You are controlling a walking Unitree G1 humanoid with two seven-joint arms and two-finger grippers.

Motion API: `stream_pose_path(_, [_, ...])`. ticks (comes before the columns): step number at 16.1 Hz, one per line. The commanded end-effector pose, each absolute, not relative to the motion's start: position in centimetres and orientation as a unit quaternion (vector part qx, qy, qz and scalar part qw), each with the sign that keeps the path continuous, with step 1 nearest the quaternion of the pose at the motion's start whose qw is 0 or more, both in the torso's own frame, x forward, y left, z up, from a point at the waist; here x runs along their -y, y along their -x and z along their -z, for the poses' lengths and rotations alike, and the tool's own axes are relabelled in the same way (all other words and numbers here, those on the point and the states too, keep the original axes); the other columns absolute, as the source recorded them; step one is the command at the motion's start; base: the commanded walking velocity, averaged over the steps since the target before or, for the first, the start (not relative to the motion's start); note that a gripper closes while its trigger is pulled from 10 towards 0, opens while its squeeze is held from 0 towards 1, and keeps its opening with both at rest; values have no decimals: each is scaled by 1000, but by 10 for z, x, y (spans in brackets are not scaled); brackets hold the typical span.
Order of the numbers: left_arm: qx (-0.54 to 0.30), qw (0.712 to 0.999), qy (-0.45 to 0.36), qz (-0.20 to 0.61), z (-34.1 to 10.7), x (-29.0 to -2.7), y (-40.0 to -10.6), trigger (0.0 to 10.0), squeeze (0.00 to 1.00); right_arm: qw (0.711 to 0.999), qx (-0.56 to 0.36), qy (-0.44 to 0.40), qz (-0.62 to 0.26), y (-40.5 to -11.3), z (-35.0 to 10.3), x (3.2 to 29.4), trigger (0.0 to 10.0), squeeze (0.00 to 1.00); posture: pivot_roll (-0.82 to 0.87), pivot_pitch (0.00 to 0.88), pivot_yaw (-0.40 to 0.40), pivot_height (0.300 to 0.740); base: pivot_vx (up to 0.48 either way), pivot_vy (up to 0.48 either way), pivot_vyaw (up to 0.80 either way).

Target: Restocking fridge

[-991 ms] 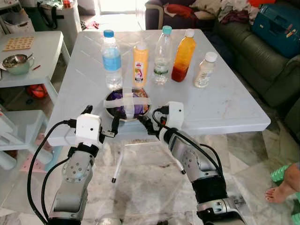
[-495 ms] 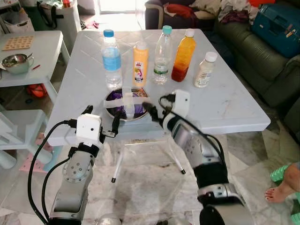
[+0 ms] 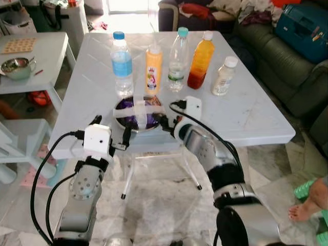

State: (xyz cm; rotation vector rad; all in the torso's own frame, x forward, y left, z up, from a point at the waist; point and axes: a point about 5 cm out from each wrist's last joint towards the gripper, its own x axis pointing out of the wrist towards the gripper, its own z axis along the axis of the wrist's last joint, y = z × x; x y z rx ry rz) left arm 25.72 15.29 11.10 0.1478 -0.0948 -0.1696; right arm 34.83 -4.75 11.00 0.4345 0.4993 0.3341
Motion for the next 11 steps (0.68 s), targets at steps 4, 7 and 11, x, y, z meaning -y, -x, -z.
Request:
stream_pose_path(4, [51, 992, -78, 84, -113, -151, -255, 10000, 0, 902, -259, -276, -207, -345, -124, 7, 10000, 0, 169, 1, -66, 740, 0, 0, 0])
stream_pose_path(7, [51, 992, -77, 86, -113, -149, -255, 10000, 0, 869, -320, -325, -193, -333, -107, 4, 5216, 0, 162, 6, -64, 740, 0, 0, 0])
stream_pose_path(11, [51, 992, -76, 90, -113, -148, -257, 10000, 0, 857, -350, -324, -195, -327, -93, 15, 0, 0, 152, 7, -63, 740, 0, 0, 0])
